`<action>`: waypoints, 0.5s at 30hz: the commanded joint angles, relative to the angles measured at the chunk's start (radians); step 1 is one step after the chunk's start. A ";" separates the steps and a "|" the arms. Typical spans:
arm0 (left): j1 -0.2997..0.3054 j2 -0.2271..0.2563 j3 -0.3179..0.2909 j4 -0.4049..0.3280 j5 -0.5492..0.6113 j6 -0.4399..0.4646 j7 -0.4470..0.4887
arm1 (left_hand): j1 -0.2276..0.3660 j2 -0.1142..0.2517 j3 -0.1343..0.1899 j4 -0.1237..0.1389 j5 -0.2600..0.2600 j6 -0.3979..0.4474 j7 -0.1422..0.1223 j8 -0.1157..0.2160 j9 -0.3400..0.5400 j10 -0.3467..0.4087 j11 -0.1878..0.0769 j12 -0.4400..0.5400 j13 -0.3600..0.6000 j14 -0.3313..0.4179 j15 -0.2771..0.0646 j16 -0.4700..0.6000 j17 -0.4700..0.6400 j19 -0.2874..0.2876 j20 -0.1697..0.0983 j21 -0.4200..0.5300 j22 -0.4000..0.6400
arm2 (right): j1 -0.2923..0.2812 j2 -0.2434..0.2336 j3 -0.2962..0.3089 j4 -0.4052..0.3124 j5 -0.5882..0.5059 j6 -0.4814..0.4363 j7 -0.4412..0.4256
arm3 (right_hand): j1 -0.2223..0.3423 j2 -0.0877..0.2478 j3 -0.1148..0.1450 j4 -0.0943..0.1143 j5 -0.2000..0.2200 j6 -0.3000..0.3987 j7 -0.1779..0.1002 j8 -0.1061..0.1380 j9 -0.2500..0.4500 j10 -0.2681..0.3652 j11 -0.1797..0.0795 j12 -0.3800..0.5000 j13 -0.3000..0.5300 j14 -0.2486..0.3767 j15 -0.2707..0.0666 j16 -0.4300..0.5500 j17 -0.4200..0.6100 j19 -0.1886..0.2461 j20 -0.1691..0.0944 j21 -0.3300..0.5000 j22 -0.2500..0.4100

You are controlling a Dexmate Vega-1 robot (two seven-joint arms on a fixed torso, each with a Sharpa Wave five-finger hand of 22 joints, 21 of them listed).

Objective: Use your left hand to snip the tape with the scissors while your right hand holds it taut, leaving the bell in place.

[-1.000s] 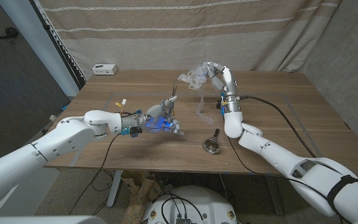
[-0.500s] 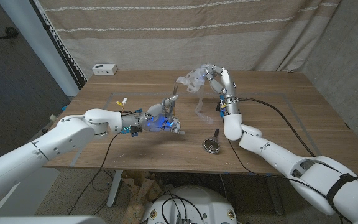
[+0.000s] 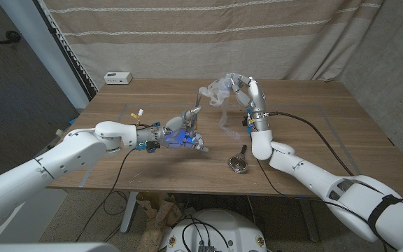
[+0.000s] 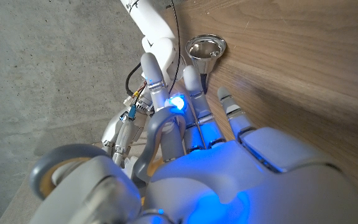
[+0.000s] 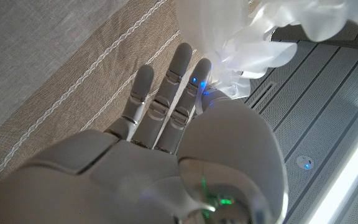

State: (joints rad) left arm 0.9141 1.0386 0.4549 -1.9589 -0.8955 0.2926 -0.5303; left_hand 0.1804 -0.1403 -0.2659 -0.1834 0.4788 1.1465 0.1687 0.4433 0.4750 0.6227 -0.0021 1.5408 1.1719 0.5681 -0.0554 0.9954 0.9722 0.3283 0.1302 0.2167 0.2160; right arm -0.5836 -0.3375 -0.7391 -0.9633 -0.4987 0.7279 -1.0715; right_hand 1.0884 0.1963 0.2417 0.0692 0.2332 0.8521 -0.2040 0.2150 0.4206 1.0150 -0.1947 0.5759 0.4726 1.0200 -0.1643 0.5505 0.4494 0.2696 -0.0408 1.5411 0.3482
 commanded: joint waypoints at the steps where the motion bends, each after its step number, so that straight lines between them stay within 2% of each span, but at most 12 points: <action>1: -0.007 -0.006 0.009 0.011 0.002 0.002 -0.013 | -0.019 -0.031 -0.082 0.057 0.006 -0.003 0.017 -0.001 0.002 0.033 -0.027 0.038 0.070 0.001 -0.004 0.011 0.005 0.002 0.006 0.002 0.003 | -0.017 -0.006 0.003 -0.024 0.002 0.012 -0.004 | -0.006 -0.002 -0.004 -0.002 0.004 0.005 -0.002 0.008 0.005 0.011 0.001 -0.002 0.004 0.010 -0.071 -0.004 0.002 -0.002 -0.155 0.006 -0.001; 8: -0.014 -0.014 0.015 0.017 0.008 0.001 -0.016 | -0.019 -0.031 -0.082 0.057 0.007 -0.002 0.014 -0.002 0.002 0.033 -0.027 0.038 0.070 0.001 -0.005 0.012 0.004 0.001 0.005 0.002 0.003 | -0.025 -0.008 0.008 -0.033 0.006 0.018 0.011 | -0.006 -0.001 -0.005 -0.003 0.005 0.007 -0.002 0.007 0.005 0.016 0.001 -0.005 0.003 0.011 -0.071 -0.006 -0.001 -0.001 -0.156 0.008 -0.008; 15: -0.033 -0.027 0.028 0.030 0.015 0.009 -0.031 | -0.019 -0.031 -0.082 0.057 0.007 0.000 0.015 -0.002 0.004 0.033 -0.026 0.038 0.070 0.001 -0.005 0.013 0.002 0.001 0.006 0.002 0.004 | -0.015 0.003 -0.001 -0.009 -0.014 0.023 -0.001 | -0.006 -0.002 -0.006 -0.005 0.007 0.008 -0.002 0.007 0.005 0.019 0.000 -0.008 0.004 0.013 -0.071 -0.005 -0.001 -0.001 -0.155 0.008 -0.016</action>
State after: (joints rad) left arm 0.9009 1.0270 0.4677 -1.9436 -0.8891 0.2944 -0.5453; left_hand 0.1804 -0.1403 -0.2659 -0.1834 0.4788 1.1488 0.1709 0.4433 0.4755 0.6225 -0.0022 1.5408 1.1719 0.5681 -0.0554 1.0029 0.9723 0.3283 0.1302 0.2167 0.2160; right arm -0.6020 -0.3440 -0.7353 -0.9868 -0.4983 0.7421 -1.0686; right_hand 1.0884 0.1962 0.2383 0.0657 0.2332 0.8520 -0.2039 0.2150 0.4246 1.0257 -0.1947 0.5691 0.4727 1.0200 -0.1643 0.5506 0.4450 0.2696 -0.0408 1.5411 0.3338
